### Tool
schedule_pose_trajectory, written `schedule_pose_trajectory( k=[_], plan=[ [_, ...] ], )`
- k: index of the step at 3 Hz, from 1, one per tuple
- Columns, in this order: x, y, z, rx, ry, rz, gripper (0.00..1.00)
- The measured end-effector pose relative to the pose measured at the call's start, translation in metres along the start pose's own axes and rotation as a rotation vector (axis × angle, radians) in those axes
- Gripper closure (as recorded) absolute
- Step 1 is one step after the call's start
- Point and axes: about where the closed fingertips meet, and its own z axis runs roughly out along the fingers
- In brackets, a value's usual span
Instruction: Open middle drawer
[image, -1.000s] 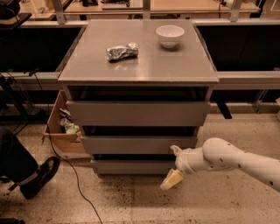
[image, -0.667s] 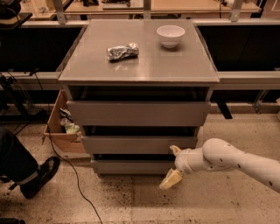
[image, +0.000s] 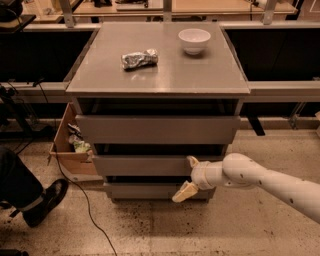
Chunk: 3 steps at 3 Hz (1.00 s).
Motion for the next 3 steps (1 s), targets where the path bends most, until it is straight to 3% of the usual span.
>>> schedule_pose_trajectory(
  k=[2,3],
  plan=[
    [-0.022,-0.046,0.04,0.051,-0.05,-0.025,0.0],
    [-0.022,-0.061,0.065,0.072,-0.031,-0.035,0.0]
  ],
)
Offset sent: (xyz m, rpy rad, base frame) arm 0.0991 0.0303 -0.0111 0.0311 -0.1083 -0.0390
